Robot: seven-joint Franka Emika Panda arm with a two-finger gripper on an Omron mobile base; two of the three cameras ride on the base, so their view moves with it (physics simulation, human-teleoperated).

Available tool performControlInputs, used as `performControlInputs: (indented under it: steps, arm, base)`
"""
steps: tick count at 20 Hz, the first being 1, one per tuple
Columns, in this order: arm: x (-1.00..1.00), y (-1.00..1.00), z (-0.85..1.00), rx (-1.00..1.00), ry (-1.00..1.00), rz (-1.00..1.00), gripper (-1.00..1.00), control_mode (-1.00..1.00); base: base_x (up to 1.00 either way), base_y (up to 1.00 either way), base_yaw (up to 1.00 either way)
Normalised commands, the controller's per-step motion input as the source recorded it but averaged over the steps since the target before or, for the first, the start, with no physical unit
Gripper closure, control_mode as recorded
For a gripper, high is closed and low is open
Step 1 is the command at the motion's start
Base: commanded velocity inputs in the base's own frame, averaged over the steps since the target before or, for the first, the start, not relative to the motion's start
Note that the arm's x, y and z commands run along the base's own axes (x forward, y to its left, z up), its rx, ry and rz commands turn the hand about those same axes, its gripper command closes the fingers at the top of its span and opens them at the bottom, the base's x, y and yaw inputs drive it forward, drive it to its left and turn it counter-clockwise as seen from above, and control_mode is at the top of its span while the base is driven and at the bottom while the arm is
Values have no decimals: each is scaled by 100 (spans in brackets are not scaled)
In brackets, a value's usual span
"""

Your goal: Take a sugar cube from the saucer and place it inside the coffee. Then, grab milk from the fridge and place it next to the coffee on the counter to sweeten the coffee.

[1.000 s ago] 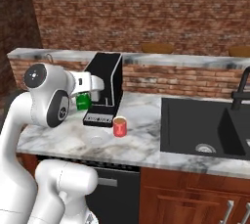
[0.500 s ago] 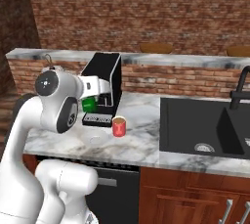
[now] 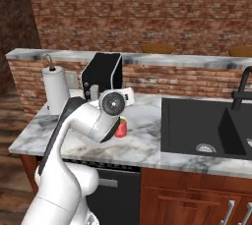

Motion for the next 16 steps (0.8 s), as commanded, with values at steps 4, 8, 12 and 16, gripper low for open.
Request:
performControlInputs:
  steps: [4, 8, 12, 16]
  arm:
    - [44, -36, -24, 5, -1, 10, 100, -100]
    - [40, -43, -48, 3, 0, 5, 100, -100]
    - [35, -29, -46, 1, 0, 7, 100, -100]
    - [24, -24, -47, 0, 0, 8, 100, -100]
  base:
    - [0, 0, 0]
    - [0, 0, 0]
    - [0, 0, 0]
    - [0, 0, 0]
